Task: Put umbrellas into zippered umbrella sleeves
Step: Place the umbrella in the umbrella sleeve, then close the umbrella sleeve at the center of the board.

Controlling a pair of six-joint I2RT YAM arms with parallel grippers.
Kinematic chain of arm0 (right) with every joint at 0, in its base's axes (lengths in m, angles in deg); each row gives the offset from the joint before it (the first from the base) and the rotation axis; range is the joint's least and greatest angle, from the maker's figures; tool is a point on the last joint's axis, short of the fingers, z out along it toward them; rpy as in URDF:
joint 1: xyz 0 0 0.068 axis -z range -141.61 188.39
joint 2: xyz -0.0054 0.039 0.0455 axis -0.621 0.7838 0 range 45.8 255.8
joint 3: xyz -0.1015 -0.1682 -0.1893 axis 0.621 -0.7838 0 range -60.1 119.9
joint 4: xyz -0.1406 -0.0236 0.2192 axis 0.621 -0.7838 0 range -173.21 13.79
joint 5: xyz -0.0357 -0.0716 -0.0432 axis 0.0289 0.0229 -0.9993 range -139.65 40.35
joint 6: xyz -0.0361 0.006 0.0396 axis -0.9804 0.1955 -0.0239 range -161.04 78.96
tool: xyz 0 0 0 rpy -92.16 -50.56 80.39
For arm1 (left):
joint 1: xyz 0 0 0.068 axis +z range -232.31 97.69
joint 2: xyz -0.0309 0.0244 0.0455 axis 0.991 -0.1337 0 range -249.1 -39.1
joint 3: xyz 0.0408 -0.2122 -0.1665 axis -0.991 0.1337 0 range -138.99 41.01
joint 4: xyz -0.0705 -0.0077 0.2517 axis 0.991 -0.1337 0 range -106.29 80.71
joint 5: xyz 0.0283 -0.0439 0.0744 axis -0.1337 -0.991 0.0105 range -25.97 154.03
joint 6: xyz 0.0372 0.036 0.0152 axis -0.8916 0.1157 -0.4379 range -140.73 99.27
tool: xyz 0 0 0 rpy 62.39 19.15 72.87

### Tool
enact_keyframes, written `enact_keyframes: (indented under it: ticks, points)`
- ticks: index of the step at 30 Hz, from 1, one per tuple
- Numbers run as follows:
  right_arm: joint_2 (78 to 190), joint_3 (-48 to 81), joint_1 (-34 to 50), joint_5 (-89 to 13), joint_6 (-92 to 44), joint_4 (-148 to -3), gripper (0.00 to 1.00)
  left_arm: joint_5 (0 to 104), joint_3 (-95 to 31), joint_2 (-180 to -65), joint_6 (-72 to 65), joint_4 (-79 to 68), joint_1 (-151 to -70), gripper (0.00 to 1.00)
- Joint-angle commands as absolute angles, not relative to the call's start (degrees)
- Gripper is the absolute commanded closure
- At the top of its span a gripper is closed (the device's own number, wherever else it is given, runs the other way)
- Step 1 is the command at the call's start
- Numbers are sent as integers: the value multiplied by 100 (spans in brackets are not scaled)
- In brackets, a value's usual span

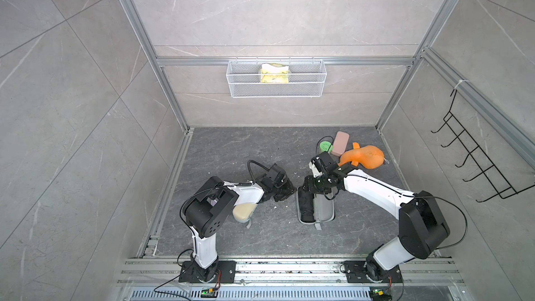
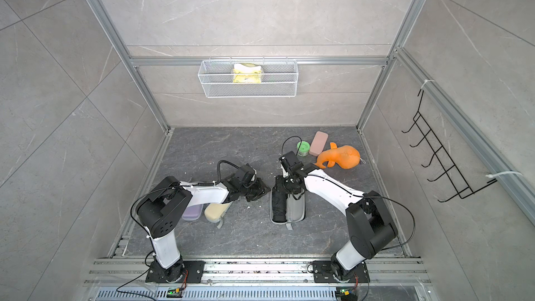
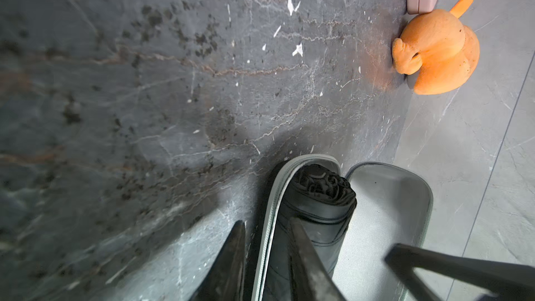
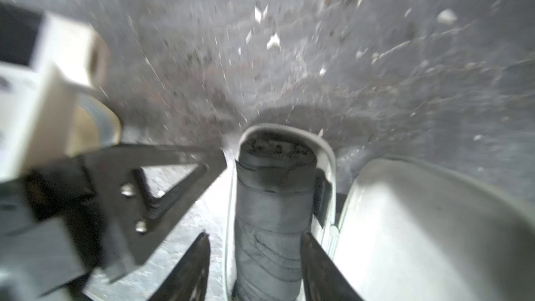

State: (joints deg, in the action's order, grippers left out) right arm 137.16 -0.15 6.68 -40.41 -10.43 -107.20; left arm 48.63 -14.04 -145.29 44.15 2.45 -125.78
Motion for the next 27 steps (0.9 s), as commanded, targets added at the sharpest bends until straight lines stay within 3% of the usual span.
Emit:
enact_keyframes:
  ticks: [1, 6, 11, 16, 19, 27]
  points:
    - [14113, -325, 628, -4190, -755, -10316, 55, 4771, -1384, -14360, 4377, 453, -12582, 72]
    - [13967, -8, 651, -4379, -1188, -10684, 54, 4885, -1300, -14114, 4212, 260, -12580, 65]
    - [13091, 459, 1063, -4081, -1635, -11681, 36, 4890, -1211, -13907, 3969, 156, -12565, 49]
    - [12502, 83, 2215, -3410, -2057, -12229, 21, 4801, -1006, -13815, 3901, 292, -12610, 38]
    - [12472, -373, 2796, -2646, -2065, -11951, 19, 4678, -1081, -14025, 3886, 314, -12688, 37]
    - [12685, -1098, 2822, -1371, -1524, -10681, 21, 4610, -1305, -14575, 3956, 595, -12890, 42]
